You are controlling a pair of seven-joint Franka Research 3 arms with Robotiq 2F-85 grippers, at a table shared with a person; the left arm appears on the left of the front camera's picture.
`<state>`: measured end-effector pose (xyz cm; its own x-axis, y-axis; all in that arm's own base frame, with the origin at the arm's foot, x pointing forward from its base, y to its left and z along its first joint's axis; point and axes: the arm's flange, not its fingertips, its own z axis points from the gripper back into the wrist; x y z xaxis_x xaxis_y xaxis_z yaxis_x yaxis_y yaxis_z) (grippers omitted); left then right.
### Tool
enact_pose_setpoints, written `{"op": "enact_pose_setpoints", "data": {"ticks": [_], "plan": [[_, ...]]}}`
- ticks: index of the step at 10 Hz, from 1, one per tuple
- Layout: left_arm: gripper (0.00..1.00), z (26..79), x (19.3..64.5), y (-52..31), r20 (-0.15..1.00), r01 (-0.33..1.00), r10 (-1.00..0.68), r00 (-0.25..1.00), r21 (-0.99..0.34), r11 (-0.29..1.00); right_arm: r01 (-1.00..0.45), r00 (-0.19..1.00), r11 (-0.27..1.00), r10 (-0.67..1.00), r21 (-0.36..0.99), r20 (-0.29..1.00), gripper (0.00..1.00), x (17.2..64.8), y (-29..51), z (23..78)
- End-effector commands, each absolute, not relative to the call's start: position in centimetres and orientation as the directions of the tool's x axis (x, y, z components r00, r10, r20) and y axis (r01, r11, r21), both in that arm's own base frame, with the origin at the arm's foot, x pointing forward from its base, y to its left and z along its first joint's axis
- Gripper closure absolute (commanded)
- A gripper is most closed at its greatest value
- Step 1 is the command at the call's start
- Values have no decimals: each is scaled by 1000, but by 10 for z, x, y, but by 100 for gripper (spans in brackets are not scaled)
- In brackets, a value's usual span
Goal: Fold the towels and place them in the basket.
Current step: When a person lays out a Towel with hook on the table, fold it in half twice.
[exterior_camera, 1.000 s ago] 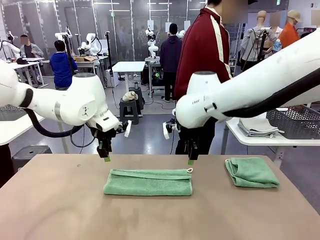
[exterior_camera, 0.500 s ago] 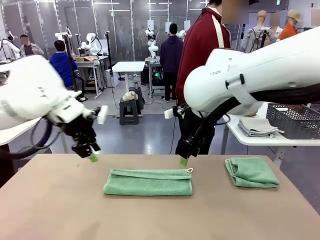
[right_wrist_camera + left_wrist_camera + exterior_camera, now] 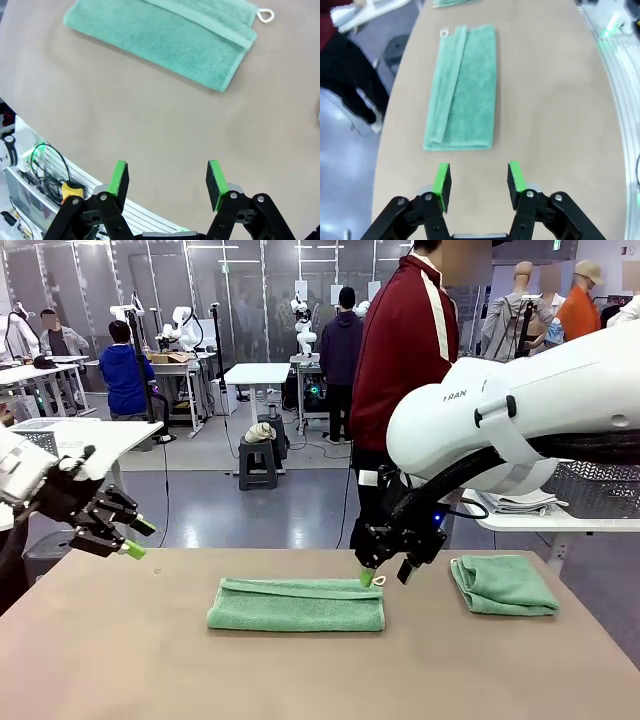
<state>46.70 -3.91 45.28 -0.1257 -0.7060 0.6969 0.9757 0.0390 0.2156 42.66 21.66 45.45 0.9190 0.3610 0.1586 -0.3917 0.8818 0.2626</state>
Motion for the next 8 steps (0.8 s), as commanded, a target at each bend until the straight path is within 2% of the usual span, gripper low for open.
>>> {"op": "enact_pose_setpoints", "data": {"ticks": [1,3,6,7,8], "plan": [[41,438,480,-14,810,990,-572,-129,141,-24,-379,925,887,350,264,150,22,430,211,451],[41,430,489,-1,859,998,-508,-66,53,-41,-379,925,887,350,264,150,22,430,211,451],[41,421,494,3,859,995,-503,-95,81,-50,-379,925,887,350,264,150,22,430,211,451],[41,419,483,4,863,998,-501,-66,53,-41,-380,924,886,350,268,153,22,430,211,452],[41,419,483,4,863,998,-501,-66,53,-41,-315,948,910,287,269,140,22,440,214,444]]}}
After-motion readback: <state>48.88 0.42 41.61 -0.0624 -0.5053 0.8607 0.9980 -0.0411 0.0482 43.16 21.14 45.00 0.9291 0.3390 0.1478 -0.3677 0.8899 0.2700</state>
